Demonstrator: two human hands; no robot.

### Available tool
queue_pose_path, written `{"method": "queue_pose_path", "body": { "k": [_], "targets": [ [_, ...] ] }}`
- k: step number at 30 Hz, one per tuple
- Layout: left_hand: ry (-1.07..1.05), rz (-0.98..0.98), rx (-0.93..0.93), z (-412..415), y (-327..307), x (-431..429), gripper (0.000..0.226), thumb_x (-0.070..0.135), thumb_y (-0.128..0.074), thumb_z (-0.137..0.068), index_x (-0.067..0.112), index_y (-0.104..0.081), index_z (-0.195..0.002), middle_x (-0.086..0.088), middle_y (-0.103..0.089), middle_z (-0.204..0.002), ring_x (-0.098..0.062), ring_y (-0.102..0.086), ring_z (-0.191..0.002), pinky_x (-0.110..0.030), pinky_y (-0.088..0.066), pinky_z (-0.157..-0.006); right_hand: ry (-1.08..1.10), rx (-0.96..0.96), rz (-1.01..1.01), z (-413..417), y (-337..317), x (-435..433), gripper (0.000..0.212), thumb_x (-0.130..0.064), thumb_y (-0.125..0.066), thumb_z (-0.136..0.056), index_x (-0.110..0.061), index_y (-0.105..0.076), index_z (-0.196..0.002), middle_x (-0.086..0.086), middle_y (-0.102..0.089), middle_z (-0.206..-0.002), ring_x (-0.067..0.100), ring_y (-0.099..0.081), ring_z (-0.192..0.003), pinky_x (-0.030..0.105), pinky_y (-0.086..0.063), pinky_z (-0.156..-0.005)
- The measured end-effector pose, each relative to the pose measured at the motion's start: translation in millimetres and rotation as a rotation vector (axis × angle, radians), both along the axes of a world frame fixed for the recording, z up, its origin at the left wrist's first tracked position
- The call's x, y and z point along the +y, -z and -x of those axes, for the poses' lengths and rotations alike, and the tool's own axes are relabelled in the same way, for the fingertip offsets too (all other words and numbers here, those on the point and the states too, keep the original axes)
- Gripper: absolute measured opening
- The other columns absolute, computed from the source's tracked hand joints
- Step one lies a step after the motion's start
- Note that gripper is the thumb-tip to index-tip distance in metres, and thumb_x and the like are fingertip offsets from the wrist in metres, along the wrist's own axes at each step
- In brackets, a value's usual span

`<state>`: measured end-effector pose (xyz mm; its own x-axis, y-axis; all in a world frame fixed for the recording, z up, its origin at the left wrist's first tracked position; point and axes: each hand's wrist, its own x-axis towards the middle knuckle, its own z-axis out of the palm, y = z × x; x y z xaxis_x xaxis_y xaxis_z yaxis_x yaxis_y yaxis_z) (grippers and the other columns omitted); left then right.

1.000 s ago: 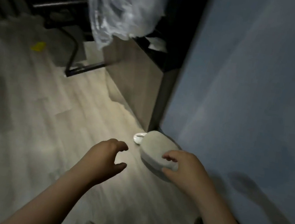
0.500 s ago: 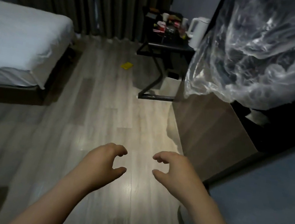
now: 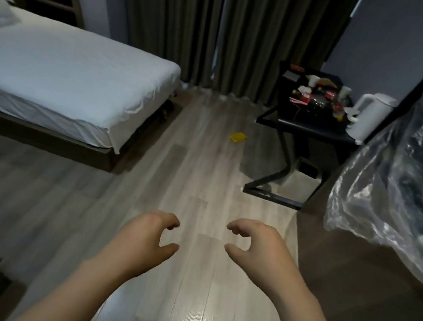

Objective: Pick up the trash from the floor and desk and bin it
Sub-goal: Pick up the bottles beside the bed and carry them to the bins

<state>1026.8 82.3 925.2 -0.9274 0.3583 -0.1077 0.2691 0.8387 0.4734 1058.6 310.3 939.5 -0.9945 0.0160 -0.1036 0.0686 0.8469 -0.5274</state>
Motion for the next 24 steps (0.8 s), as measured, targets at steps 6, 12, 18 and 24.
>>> {"method": "queue_pose_path", "body": {
  "k": [6, 12, 18, 24],
  "targets": [
    [-0.070, -0.025, 0.010, 80, -7, 15, 0.040, 0.039, -0.061, -0.086, 0.028, -0.053, -0.125, 0.013, -0.055, -0.122, -0.004, -0.051, -0.111, -0.015, -0.040, -0.089, -0.062, 0.037, -0.017, 96, -7, 24, 0.035, -0.034, -0.064, -0.080, -0.037, -0.062, -0.115, -0.021, -0.061, -0.109, -0.005, -0.053, -0.101, 0.013, -0.040, -0.082],
    [-0.083, -0.021, 0.026, 173, -4, 19, 0.041, 0.042, -0.061, -0.086, 0.029, -0.053, -0.125, 0.013, -0.056, -0.121, -0.003, -0.052, -0.109, -0.013, -0.038, -0.086, -0.086, 0.042, -0.033, 191, -4, 29, 0.035, -0.037, -0.063, -0.081, -0.038, -0.061, -0.116, -0.020, -0.060, -0.110, -0.004, -0.054, -0.102, 0.013, -0.040, -0.080],
    [-0.077, -0.026, 0.022, 292, 2, 6, 0.043, 0.042, -0.060, -0.087, 0.030, -0.052, -0.127, 0.013, -0.055, -0.123, -0.003, -0.053, -0.109, -0.012, -0.038, -0.085, -0.064, 0.037, -0.045, 304, 0, 15, 0.035, -0.038, -0.064, -0.081, -0.036, -0.062, -0.116, -0.018, -0.061, -0.110, -0.002, -0.054, -0.103, 0.014, -0.040, -0.081],
    [-0.070, -0.017, 0.026, 417, -8, -20, 0.043, 0.041, -0.060, -0.087, 0.030, -0.052, -0.127, 0.013, -0.055, -0.124, -0.003, -0.053, -0.110, -0.015, -0.042, -0.088, -0.033, 0.013, -0.040, 421, -7, -10, 0.036, -0.037, -0.064, -0.081, -0.035, -0.062, -0.117, -0.018, -0.061, -0.112, -0.002, -0.054, -0.102, 0.015, -0.043, -0.083]
  ]
}}
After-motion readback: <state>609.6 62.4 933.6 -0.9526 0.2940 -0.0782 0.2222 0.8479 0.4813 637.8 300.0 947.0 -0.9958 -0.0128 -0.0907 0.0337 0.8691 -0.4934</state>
